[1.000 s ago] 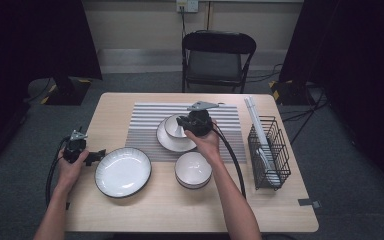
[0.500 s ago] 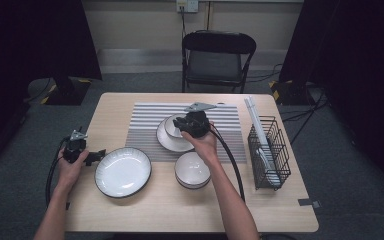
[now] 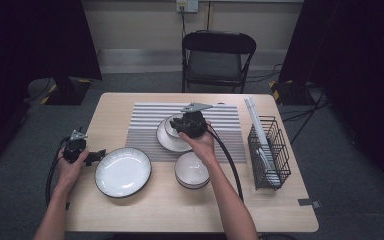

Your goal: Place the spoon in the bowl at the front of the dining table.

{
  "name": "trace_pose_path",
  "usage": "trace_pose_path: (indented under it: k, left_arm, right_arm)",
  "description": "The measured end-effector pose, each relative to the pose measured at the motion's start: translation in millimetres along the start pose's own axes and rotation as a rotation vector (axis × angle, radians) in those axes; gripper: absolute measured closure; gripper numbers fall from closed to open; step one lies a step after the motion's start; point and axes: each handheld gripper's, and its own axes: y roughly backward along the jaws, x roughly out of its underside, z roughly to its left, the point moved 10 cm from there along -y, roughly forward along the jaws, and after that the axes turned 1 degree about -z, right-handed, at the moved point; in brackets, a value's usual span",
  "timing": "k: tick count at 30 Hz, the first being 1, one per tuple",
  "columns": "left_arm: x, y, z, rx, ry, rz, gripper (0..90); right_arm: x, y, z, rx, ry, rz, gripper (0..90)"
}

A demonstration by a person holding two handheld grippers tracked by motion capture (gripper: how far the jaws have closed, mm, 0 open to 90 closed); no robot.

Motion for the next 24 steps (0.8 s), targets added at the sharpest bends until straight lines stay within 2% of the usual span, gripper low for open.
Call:
trace_pose_path:
  k: [9, 18, 24]
  left_arm:
    - [0.0, 0.0, 0.0, 0.000, 0.000, 0.000, 7.5]
    - [0.0, 0.0, 0.0, 0.000, 0.000, 0.000, 7.5]
    - [0.0, 0.0, 0.0, 0.000, 0.000, 0.000, 7.5]
  right_arm:
    - [-1.4, -8.2, 7.0, -0.019, 0.003, 0.004, 75.5]
    - [-0.2, -10.2, 11.0, -0.018, 0.017, 0.011, 74.4]
    - [0.1, -12.1, 12.6, -0.020, 0.009, 0.012, 73.6]
